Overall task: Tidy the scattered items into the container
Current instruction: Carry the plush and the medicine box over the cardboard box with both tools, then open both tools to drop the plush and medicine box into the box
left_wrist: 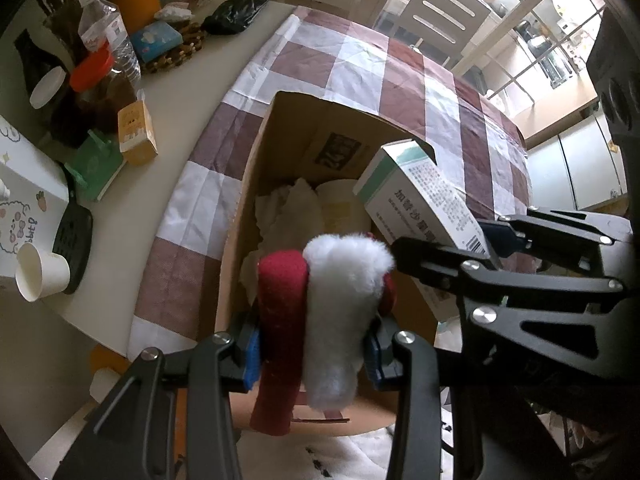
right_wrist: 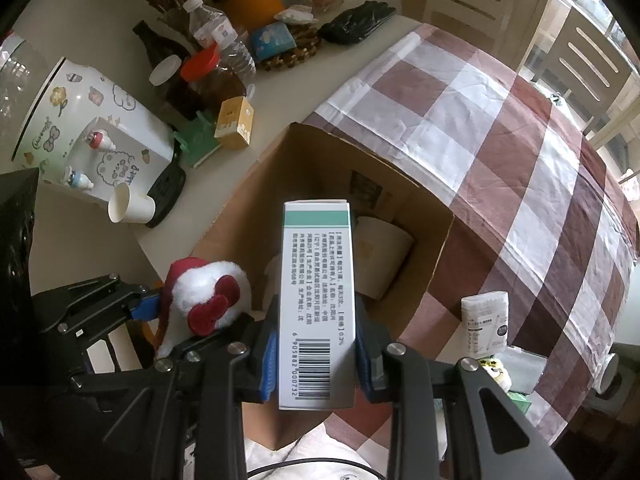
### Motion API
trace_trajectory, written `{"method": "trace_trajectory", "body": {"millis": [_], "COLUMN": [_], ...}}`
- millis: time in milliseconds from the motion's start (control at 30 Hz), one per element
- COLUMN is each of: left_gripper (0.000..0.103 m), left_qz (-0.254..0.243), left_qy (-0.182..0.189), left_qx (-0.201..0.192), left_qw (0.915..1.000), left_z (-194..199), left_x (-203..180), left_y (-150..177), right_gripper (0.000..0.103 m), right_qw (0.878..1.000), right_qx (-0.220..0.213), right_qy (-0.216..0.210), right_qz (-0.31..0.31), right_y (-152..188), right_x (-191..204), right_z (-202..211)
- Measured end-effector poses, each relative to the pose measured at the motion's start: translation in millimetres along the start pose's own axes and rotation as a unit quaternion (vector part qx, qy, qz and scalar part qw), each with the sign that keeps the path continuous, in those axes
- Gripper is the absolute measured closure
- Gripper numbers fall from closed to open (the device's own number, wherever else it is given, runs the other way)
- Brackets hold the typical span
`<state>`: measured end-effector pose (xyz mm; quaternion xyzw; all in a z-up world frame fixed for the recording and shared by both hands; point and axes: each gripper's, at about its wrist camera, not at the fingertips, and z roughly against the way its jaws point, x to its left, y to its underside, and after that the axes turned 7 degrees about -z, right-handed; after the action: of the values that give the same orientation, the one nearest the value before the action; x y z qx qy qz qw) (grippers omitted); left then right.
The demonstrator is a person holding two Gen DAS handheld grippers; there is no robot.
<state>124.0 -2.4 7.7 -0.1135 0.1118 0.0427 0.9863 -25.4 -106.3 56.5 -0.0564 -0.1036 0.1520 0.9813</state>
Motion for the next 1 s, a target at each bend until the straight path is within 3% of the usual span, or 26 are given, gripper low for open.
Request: {"method": "trace_trajectory", "body": {"millis": [600,833,933,1000], "left_gripper": [0.061,0.043,0.032,0.03], "left_qz": [0.0,0.006,0.003,0.001], "left_qy": [0.001,0.0,-0.011,-0.011], "left_qx": [0.003,-0.002,-0.003,-0.004], "left_qw": [1.0,1.0,0.9999,0.9999], "left_z": [-3.5,2.2,6.6,8.7], "left_x": [0.1,3.5,3.1,2.0], "left_y": [0.9,2.2,2.7,2.7], "right_gripper": [0.072,0.071,0.061,0.057], "right_qw": [1.0,1.0,1.0,1.0], "right_qx": [0.007,0.006,0.007,0.003], "right_qy": [0.01,-0.003,-0.009,-0.007], "right_qz": [0.013,0.007,-0.003,-0.005], "right_y": [-6.5,-10.1,-11.0,-10.8], "right_x": [3.7,4.3,1.8,0.9], "right_z": [-5.4,-2.2,0.2,3.3]}}
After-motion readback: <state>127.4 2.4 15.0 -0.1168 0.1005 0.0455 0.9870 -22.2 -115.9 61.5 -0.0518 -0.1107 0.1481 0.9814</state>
